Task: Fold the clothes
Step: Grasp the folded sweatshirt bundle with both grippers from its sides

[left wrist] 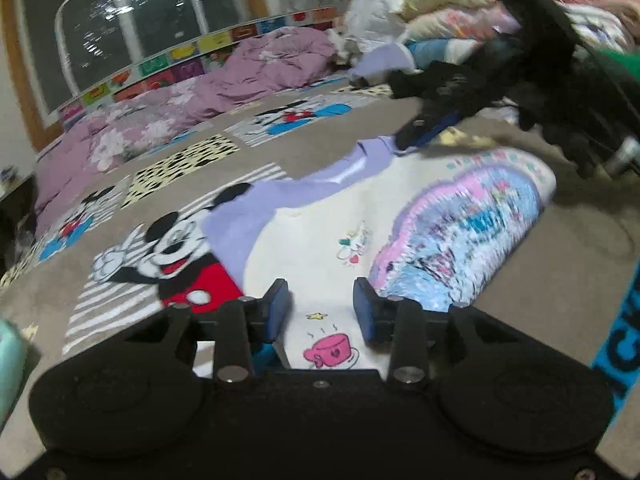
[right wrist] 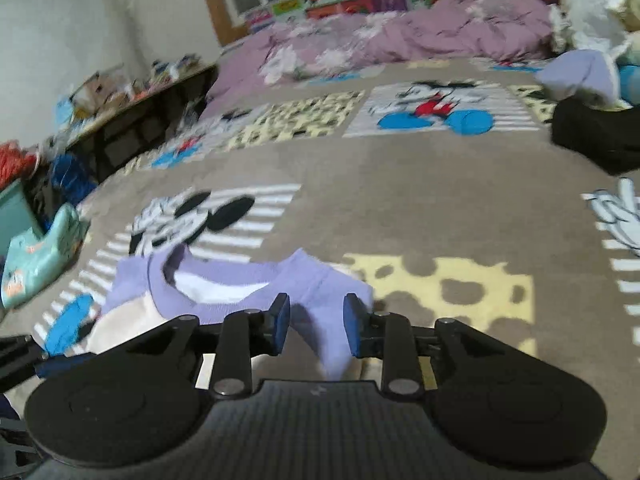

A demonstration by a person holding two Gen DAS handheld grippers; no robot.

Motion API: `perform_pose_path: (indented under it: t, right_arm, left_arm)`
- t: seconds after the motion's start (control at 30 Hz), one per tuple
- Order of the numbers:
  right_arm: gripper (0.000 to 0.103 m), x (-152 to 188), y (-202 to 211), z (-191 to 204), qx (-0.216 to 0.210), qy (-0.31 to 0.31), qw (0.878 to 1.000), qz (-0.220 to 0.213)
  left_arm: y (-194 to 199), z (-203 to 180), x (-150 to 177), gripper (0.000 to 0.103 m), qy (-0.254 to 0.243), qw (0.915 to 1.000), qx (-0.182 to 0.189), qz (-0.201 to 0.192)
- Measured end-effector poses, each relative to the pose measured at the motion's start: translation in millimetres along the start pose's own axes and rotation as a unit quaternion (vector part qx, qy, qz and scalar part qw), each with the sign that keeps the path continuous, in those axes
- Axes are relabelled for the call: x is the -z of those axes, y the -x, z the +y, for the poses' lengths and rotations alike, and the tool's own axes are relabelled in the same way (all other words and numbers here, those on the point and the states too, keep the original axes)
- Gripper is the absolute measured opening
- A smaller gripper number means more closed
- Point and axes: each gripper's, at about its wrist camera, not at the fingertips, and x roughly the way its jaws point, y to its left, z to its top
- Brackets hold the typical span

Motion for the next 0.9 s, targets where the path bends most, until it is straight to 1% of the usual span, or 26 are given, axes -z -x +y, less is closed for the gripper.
perform_pose_path:
  t: [0.03,0.1,0.17,0.2,0.23,0.3,0.37,0.4,0.43,0.5,0.57,0.6,0.63,0.67,0.73,0.8,0.83,0.87,0.9]
  right_arm:
    - [0.043,5,10,1,0.000,-0.007,1.000,-0.008]
    - [0.057,14,28,2,-0.001,-0.023,0.999,-0.022]
    - [0.057,29,41,1,-0.010,-0.046,0.999,-0.022]
    - [0.057,36,47,0,-0.014,-0.060,0.998,-0.022]
    - [0.057,44,51,-2,-0.017,-0.076,0.997,-0.022]
    - [0.057,61,58,-7,-0.024,-0.118,0.992,-0.022]
    - [0.060,74,61,-11,-0.033,-0.159,0.986,-0.023]
    - [0.064,80,61,-12,-0.038,-0.176,0.983,-0.026]
    - [0.065,87,61,-14,-0.043,-0.192,0.980,-0.029]
    - [0.065,96,59,-14,-0.047,-0.209,0.976,-0.032]
    - [0.065,99,57,-13,-0.045,-0.212,0.976,-0.034]
    - [0.065,100,56,-13,-0.045,-0.214,0.975,-0.035]
    - [0.065,101,55,-12,-0.045,-0.215,0.975,-0.035]
    - [0.065,101,54,-12,-0.045,-0.217,0.974,-0.035]
    - [0.065,101,52,-12,-0.047,-0.225,0.973,-0.036]
    - [0.065,101,49,-13,-0.053,-0.237,0.969,-0.034]
    - [0.060,101,47,-12,-0.057,-0.243,0.968,-0.032]
    - [0.056,102,46,-10,-0.054,-0.247,0.967,-0.031]
    - [0.052,104,46,-7,-0.045,-0.248,0.967,-0.035]
  left_arm:
    - [8,3,-1,0.037,0.021,0.9998,0.002,-0.006]
    - [19,9,-2,0.039,0.064,0.9979,0.003,-0.007]
    - [26,17,-1,0.040,0.120,0.9928,0.004,-0.001]
    - [29,23,0,0.042,0.154,0.9880,0.006,0.003]
    - [30,30,2,0.047,0.197,0.9802,0.011,0.009]
    - [31,45,6,0.050,0.276,0.9607,0.022,0.021]
    - [30,57,12,0.055,0.350,0.9354,0.043,0.033]
    - [29,61,14,0.055,0.378,0.9235,0.053,0.037]
    - [27,63,16,0.056,0.396,0.9152,0.064,0.038]
    - [23,63,17,0.057,0.417,0.9042,0.083,0.043]
    - [15,60,18,0.058,0.418,0.9025,0.088,0.056]
    - [10,59,21,0.058,0.422,0.9005,0.080,0.067]
    - [5,59,27,0.058,0.434,0.8948,0.078,0.070]
    - [3,59,31,0.058,0.445,0.8894,0.082,0.062]
    - [4,58,35,0.057,0.460,0.8825,0.084,0.050]
    - [5,54,34,0.053,0.463,0.8815,0.079,0.048]
    - [5,53,35,0.050,0.469,0.8785,0.078,0.047]
    - [5,53,36,0.044,0.476,0.8746,0.079,0.047]
    - [5,53,38,0.040,0.487,0.8681,0.082,0.046]
